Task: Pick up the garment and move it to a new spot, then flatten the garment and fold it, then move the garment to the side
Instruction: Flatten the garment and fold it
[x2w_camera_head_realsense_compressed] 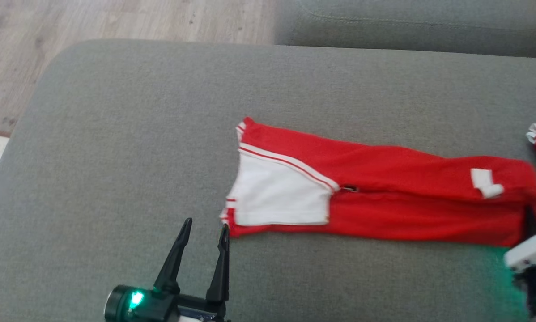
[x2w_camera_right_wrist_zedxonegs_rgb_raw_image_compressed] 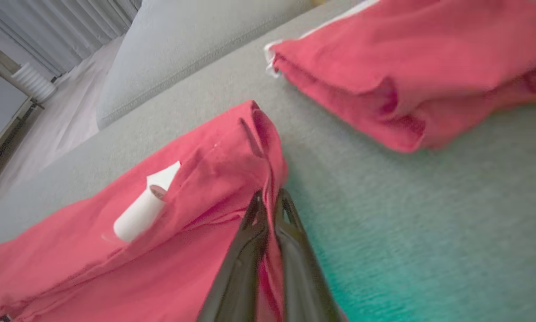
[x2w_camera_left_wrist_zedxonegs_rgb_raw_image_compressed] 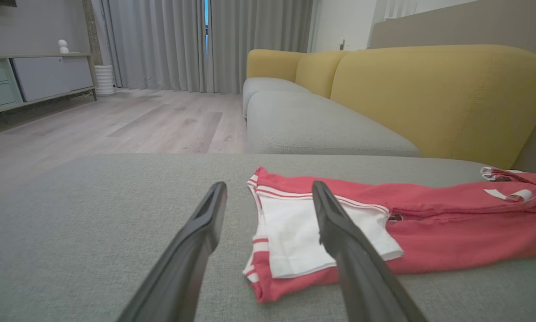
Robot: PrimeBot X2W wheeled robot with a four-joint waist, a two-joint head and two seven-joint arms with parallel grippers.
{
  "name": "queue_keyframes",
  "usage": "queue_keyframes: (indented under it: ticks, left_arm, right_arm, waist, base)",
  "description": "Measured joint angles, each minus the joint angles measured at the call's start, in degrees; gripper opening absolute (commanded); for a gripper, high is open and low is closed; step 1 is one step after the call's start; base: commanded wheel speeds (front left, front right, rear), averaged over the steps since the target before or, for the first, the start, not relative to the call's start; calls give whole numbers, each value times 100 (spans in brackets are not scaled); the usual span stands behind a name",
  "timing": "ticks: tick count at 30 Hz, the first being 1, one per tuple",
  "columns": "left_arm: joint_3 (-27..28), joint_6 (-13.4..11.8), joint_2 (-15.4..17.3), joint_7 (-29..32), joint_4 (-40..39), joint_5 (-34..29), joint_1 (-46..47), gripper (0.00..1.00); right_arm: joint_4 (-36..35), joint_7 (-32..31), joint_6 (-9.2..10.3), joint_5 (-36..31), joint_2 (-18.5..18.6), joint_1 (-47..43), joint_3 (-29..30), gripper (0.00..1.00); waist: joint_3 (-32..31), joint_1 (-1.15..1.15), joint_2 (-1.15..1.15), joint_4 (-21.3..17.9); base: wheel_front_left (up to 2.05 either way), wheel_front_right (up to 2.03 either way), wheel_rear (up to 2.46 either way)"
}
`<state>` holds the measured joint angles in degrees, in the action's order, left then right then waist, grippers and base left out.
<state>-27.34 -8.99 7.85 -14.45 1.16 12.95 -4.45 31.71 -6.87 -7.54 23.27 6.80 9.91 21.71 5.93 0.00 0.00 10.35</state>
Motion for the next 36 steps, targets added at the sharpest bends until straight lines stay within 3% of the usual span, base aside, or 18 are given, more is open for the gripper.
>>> queue_keyframes:
  ticks: [4,8,12,17,21,25,36]
  left_arm:
    - [131,53,-69,0,14,-79,-65,100]
    - [153,152,-122,0,54,-92,-75,100]
    - [158,252,-135,0,112,-153,-86,100]
    - [167,350,-147,0,216,-194,-103,100]
    - [160,423,-179,0,270,-242,-177,100]
    - [154,458,-204,0,344,-243,-182,100]
    - [153,560,-258,0,404,-292,-182,100]
  right_arm:
    - [-573,-180,0,114,200,-75,186,0]
    - [-1304,-446,0,326,119,-129,160,0]
    - [-2023,-727,0,456,-112,-127,-204,0]
    - [-2387,-871,0,671,-333,-104,-916,0]
    - [-2287,-877,0,881,-381,-80,-1596,0]
    - [-1747,-636,0,1413,-397,193,-2516,0]
    - [-509,-142,0,2118,-393,839,-3779,0]
  waist:
    - [-79,0,0,-77]
    - [-187,0,0,-128]
    - [-281,-1,0,-102]
    - [-365,-1,0,43]
    - [-416,-1,0,242]
    - [-469,-1,0,554]
    - [-412,-1,0,1099]
  base:
    - [0,0,0]
    - [0,0,0]
    - [0,0,0]
    - [0,0,0]
    - [0,0,0]
    - [0,0,0]
    - [0,0,0]
